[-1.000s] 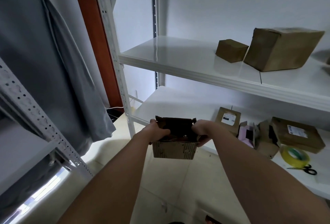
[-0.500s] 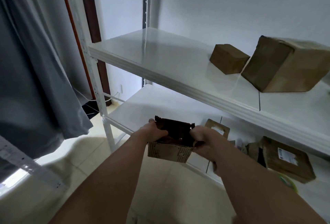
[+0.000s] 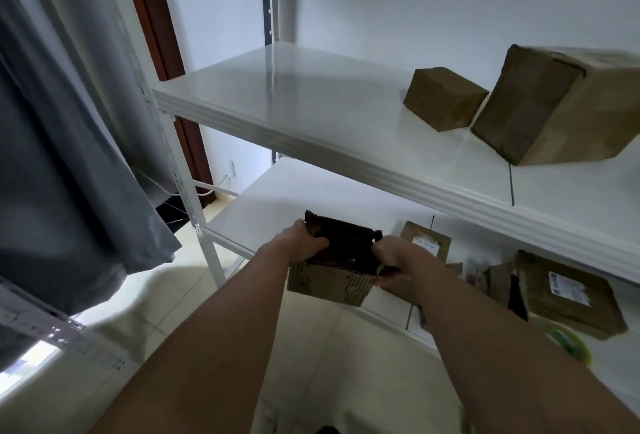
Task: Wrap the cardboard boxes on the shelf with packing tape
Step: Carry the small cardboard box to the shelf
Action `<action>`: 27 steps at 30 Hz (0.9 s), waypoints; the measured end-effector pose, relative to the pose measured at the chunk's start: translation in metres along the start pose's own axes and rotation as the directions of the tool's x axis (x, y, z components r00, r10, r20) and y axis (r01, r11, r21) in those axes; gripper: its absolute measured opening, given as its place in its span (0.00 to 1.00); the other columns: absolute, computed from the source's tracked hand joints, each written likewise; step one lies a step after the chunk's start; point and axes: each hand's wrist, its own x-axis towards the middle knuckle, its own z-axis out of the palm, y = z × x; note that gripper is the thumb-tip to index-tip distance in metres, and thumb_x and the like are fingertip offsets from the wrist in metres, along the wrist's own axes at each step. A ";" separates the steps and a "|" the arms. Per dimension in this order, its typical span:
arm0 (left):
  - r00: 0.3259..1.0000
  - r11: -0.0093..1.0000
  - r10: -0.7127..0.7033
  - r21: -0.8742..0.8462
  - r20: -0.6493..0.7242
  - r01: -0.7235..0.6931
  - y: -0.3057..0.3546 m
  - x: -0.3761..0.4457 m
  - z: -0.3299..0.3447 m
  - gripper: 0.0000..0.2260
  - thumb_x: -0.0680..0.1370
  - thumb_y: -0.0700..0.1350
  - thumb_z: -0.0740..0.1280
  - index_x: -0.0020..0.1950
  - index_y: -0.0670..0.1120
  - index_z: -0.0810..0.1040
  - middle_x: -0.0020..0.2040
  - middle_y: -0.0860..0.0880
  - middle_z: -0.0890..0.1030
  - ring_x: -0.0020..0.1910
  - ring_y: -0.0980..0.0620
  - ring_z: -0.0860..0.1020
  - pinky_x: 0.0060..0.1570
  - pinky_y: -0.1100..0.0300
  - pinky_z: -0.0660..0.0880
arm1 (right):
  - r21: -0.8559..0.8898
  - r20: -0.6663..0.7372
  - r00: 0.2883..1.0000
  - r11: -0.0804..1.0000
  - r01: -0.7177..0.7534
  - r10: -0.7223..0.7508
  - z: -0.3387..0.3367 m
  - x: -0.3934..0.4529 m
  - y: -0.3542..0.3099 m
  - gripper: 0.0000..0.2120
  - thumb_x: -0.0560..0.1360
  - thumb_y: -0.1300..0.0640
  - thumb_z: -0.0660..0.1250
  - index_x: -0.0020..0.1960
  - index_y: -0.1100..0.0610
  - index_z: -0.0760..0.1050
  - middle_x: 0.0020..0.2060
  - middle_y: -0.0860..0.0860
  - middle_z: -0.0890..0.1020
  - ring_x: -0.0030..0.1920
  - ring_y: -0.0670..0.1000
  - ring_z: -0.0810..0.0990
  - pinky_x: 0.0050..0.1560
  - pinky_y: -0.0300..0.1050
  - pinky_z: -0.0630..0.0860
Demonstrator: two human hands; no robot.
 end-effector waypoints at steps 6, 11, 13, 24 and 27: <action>0.998 0.998 0.033 0.042 0.048 -0.035 0.026 0.005 0.009 0.29 0.74 0.56 0.66 0.71 0.46 0.64 0.61 0.44 0.75 0.59 0.44 0.75 0.61 0.48 0.73 | 0.018 -0.021 1.000 1.000 -0.001 0.002 -0.014 -0.005 0.021 0.08 0.79 0.68 0.58 0.42 0.63 0.71 0.38 0.58 0.77 0.23 0.50 0.78 0.20 0.37 0.72; 0.995 0.995 0.051 0.080 0.084 -0.058 0.055 0.015 0.030 0.27 0.74 0.56 0.64 0.70 0.46 0.64 0.61 0.44 0.75 0.59 0.44 0.75 0.59 0.48 0.74 | 0.007 -0.033 0.999 1.000 -0.014 0.015 -0.035 0.007 0.046 0.03 0.78 0.68 0.61 0.50 0.62 0.71 0.55 0.61 0.78 0.43 0.57 0.81 0.36 0.44 0.81; 0.993 0.994 0.057 0.083 0.105 -0.066 0.067 0.020 0.045 0.26 0.75 0.55 0.64 0.69 0.46 0.66 0.61 0.44 0.75 0.59 0.44 0.75 0.59 0.48 0.74 | 0.056 -0.059 0.997 0.998 -0.042 0.045 -0.050 0.014 0.063 0.06 0.78 0.66 0.60 0.55 0.64 0.71 0.54 0.63 0.78 0.37 0.56 0.81 0.26 0.42 0.78; 0.997 0.994 0.049 -0.091 -0.059 -0.055 0.156 0.103 0.156 0.19 0.82 0.48 0.55 0.68 0.41 0.71 0.66 0.40 0.74 0.64 0.41 0.73 0.65 0.49 0.70 | 0.439 -0.134 0.990 0.898 0.024 0.039 -0.144 0.121 0.172 0.08 0.80 0.58 0.62 0.49 0.61 0.76 0.43 0.55 0.78 0.44 0.54 0.80 0.38 0.40 0.79; 0.968 0.995 0.048 -0.076 -0.245 -0.069 0.165 0.136 0.178 0.17 0.81 0.48 0.59 0.65 0.40 0.75 0.63 0.39 0.77 0.62 0.40 0.75 0.62 0.49 0.72 | 0.363 -0.237 0.970 0.922 0.138 -0.052 -0.150 0.162 0.188 0.14 0.82 0.58 0.59 0.38 0.58 0.73 0.41 0.57 0.76 0.37 0.54 0.73 0.39 0.36 0.71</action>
